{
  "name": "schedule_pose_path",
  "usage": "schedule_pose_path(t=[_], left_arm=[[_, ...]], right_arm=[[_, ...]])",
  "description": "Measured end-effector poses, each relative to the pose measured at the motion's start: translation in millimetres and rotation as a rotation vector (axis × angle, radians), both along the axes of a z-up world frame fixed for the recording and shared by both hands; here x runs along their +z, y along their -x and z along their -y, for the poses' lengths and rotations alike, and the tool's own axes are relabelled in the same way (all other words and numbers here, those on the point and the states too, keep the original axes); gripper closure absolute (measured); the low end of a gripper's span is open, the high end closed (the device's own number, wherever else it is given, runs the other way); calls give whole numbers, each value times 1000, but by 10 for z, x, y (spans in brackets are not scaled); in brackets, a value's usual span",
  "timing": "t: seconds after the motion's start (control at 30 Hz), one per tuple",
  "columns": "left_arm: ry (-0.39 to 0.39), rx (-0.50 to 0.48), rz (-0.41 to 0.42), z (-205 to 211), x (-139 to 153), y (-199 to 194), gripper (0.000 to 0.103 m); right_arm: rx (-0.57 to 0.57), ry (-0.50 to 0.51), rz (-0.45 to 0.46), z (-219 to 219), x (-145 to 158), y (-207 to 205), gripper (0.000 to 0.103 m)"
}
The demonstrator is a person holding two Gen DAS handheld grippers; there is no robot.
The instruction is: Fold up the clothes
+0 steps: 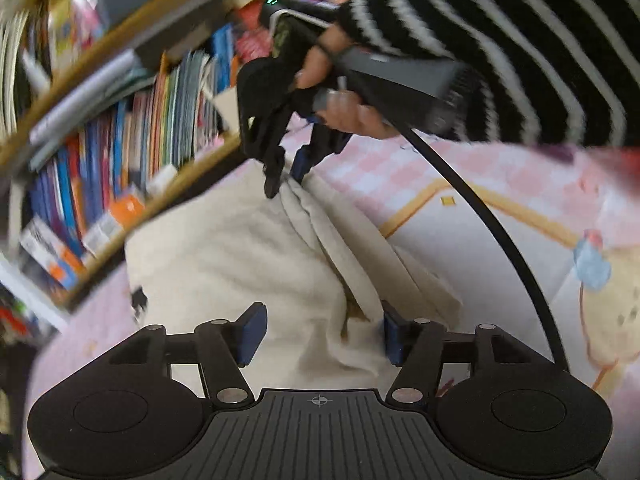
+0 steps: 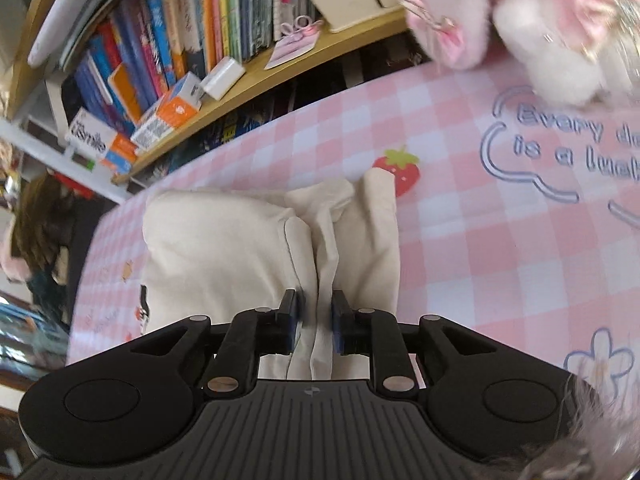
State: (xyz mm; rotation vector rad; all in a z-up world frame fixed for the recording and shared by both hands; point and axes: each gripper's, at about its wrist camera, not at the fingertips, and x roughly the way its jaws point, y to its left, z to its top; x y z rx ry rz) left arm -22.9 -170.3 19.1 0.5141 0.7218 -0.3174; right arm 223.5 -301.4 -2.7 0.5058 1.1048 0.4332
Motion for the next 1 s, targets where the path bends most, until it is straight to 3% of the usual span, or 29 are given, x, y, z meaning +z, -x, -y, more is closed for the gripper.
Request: schedule_pose_path(t=[0.13,0.23,0.33,0.4,0.5,0.63,0.67,0.8,0.87,0.93,1.0], left_arm=[[-112,-42,86,99,-109,126,43],[-117,-57,87,101,-125,154,46],[-114,-70,82,141,-149,223,64],[-110,-79,81,141,-155,214,89],[-84,-98,113,101,-54,255,95],[-24,-107,159,17,143,338,95],[-8,-110,138,4,140,321,89],[43,-144,2,14,39,225,64],[85,-163,-64,-7,40,220,59],[162,-163,-73,-144,137,294,49],[206,-126,-67,-344,231,348,46]], right_arm=[[-18,-25,-4,28,-20,-30,81],[-18,-11,8,-1,-3,-86,77],[-10,26,28,-63,10,-155,73],[3,65,46,-134,21,-207,73],[42,83,99,-216,96,-227,93],[70,-43,245,-154,373,-45,93],[57,-57,255,-116,401,-15,93],[-6,93,138,-59,189,-90,85],[-25,138,128,-4,167,-28,85],[-34,169,129,42,183,72,74],[-6,165,164,50,314,314,71]])
